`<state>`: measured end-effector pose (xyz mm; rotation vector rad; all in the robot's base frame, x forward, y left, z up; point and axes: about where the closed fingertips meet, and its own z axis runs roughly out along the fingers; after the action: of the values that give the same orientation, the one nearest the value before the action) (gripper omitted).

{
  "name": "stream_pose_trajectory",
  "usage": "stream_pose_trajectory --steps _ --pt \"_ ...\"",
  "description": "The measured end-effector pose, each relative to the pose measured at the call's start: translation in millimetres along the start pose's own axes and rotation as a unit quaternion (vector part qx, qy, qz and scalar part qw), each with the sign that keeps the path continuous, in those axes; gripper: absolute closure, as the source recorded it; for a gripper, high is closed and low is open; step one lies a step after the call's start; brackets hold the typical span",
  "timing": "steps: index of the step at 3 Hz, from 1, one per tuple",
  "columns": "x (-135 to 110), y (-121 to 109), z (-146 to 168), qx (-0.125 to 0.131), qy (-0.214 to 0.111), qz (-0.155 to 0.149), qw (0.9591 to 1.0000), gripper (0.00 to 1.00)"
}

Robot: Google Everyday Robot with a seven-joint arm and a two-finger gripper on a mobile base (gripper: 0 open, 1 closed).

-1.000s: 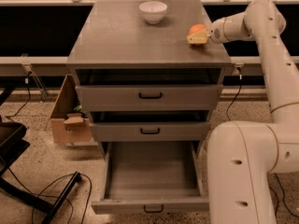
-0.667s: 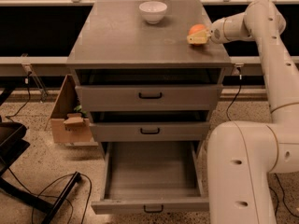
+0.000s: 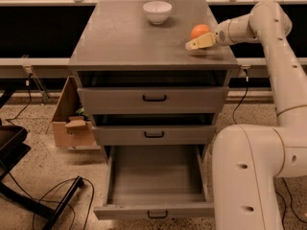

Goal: Pick orange from bottom drawer and place on counter

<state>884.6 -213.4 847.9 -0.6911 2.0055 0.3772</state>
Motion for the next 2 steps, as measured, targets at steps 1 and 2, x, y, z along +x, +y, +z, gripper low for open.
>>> stream_pose_trajectory --steps 1,2 --pt "0.2 0.5 0.4 -0.001 0.0 0.0 1.0 0.0" --pt "-4.8 3.4 -35.8 -0.015 0.003 -0.013 0.9998 0.0"
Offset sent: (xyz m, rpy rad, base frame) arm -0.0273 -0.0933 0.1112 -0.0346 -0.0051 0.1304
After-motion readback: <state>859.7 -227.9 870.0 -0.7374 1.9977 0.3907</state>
